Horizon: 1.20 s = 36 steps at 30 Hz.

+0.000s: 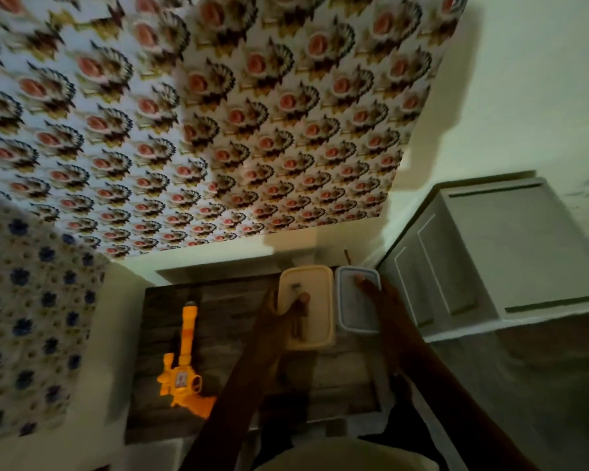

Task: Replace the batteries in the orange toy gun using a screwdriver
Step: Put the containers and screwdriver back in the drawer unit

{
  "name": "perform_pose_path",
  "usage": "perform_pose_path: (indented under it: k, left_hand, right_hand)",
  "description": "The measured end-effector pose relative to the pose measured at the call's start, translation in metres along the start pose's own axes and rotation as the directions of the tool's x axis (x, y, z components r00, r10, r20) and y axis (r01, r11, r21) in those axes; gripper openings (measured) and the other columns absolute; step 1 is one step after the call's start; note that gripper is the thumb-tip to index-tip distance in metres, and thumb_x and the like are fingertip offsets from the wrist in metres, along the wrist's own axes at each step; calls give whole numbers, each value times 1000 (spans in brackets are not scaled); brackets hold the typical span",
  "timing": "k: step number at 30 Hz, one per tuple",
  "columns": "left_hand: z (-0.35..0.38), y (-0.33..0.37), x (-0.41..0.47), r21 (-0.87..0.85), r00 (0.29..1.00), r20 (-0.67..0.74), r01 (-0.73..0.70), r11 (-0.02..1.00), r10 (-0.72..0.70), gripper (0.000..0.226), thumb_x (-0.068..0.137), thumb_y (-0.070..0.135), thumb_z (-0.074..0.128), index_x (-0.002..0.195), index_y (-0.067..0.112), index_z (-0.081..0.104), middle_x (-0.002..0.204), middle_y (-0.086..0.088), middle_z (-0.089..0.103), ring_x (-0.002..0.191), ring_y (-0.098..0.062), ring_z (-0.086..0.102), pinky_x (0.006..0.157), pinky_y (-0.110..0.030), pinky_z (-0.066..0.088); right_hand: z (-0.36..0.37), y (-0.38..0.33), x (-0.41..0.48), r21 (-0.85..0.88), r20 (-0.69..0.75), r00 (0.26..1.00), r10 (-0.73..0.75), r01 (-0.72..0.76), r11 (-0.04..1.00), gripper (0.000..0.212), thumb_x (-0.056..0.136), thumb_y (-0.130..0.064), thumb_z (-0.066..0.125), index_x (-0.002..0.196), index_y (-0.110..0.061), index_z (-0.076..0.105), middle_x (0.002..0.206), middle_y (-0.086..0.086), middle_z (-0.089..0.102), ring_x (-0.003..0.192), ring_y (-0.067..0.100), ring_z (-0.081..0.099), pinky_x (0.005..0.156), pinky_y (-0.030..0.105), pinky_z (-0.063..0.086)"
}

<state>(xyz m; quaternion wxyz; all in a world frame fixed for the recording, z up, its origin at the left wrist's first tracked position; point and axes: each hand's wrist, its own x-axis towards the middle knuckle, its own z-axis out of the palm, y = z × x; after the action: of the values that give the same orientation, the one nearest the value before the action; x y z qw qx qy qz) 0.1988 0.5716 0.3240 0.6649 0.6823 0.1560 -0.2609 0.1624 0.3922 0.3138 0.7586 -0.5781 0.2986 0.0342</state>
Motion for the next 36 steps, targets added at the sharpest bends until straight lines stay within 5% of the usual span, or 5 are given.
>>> perform_pose_path:
  k: [7, 11, 15, 21, 36]
  left_hand:
    - [135, -9, -5, -45, 967, -237, -106, 993, 93, 37, 89, 25, 63, 124, 15, 56, 108, -6, 69, 91, -18, 69, 63, -25, 57]
    - [195, -18, -24, -56, 940, -335, -95, 994, 71, 37, 90, 21, 64, 125, 14, 55, 106, -6, 69, 88, -14, 69, 70, -36, 61]
    - [234, -26, -39, -43, 921, -379, -111, 993, 87, 37, 89, 16, 64, 123, 7, 54, 94, 0, 65, 69, -2, 66, 50, -15, 51]
    - [295, -46, -51, -26, 917, -387, -116, 993, 97, 48, 88, 22, 66, 129, 10, 46, 114, -10, 62, 83, -11, 62, 58, -21, 53]
    - [483, -112, -8, -2, 963, -240, -126, 992, 122, 30, 86, 20, 69, 110, 19, 51, 101, 0, 65, 85, -15, 64, 60, -22, 52]
  right_hand:
    - [-127, -41, 50, -96, 211, 978, -10, 31, 995, 15, 95, -16, 51, 96, -25, 64, 82, -7, 70, 67, 5, 68, 52, 21, 52]
    - [-180, -59, 62, -186, 340, 940, -37, 106, 977, 18, 92, -18, 58, 108, -17, 64, 94, -1, 73, 83, 14, 71, 59, 23, 54]
    - [-223, -72, 59, -258, 395, 915, -77, 192, 947, 28, 88, -28, 63, 114, -18, 64, 104, 0, 70, 92, 16, 69, 67, 26, 56]
    - [-302, -69, 46, -283, 261, 958, -118, 193, 940, 28, 86, -27, 68, 114, -23, 68, 105, -2, 72, 92, 15, 70, 75, 36, 59]
    - [-508, -39, 94, -557, 37, 988, -152, 147, 817, 27, 81, -41, 71, 105, -30, 66, 99, -5, 70, 92, 14, 67, 83, 41, 58]
